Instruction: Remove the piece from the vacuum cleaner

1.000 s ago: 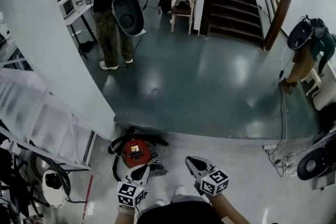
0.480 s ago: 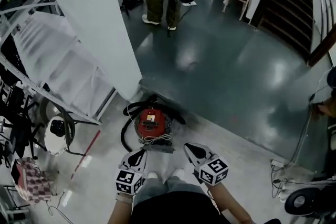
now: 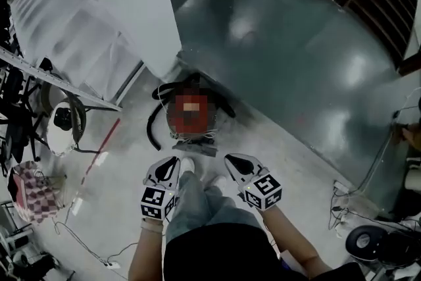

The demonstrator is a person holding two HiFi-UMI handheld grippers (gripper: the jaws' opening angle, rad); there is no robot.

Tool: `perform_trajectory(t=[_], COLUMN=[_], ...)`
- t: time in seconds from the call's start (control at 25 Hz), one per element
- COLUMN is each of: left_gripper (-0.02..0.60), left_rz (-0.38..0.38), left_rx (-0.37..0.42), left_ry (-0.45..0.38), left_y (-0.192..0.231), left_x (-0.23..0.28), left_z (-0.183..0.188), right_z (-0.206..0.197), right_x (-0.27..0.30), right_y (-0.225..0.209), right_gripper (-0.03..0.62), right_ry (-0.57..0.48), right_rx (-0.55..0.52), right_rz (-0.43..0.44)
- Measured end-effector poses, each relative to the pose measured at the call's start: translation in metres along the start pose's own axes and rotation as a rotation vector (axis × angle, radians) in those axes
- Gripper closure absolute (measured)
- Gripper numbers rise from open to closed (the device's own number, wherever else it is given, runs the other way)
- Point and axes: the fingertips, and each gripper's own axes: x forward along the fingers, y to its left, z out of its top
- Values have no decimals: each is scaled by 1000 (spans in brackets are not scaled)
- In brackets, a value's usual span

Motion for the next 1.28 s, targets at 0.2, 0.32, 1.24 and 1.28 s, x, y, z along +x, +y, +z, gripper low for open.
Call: perform_trajectory(t=[0.2,0.32,1.24,1.28], left_gripper=[561,561,476,471], left_rz=[-16,-37,-280,-287], left_rx=[-10,-18,25,27], left_ry=[57,90,321,330], left_y=[23,35,98,98], left_x=[20,33,159,166], left_z=[-36,-55,-215,-224], right_z=[-22,-34,-190,-199], right_x=[34,56,215,221], right_y=[1,1,-56,-60], right_gripper=[565,565,521,519], right_ry=[73,115,363,380], right_rx=[-18,-33,-3,-4], right_rz=[16,28,-59,-59])
